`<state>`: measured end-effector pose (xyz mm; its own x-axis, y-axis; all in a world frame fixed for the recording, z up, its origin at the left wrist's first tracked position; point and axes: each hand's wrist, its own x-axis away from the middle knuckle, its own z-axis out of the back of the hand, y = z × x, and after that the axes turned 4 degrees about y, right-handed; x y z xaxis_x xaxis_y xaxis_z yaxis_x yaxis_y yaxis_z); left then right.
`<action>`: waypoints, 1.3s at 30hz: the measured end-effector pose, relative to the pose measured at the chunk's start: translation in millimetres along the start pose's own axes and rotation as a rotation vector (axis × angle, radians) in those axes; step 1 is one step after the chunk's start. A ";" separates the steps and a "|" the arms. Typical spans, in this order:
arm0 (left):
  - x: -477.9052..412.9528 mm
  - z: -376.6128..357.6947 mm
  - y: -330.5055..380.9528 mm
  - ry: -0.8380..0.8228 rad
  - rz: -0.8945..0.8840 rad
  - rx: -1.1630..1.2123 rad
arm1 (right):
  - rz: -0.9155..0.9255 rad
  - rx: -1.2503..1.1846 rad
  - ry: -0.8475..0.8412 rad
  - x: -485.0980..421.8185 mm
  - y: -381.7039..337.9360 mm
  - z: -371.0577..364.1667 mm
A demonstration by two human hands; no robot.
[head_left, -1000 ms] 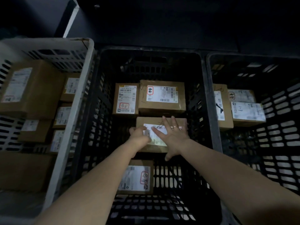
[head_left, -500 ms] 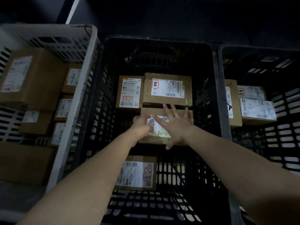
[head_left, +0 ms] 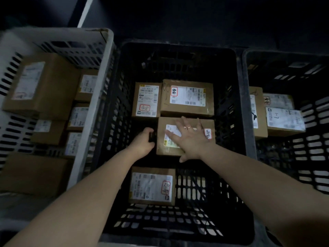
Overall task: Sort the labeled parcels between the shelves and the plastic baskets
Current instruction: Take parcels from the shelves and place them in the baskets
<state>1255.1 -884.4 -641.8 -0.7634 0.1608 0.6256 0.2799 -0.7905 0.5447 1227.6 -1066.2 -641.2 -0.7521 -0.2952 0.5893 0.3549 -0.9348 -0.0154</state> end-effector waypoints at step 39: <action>96.7 24.9 21.4 0.392 0.167 -0.125 | -0.288 -1.691 -0.553 85.6 -51.6 18.0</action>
<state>1201.7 -871.1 -555.7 -0.8834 -0.1923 0.4272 0.3641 -0.8557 0.3677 1154.9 -1039.7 -575.4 -0.3028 -0.3414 0.8898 -0.8972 -0.2127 -0.3870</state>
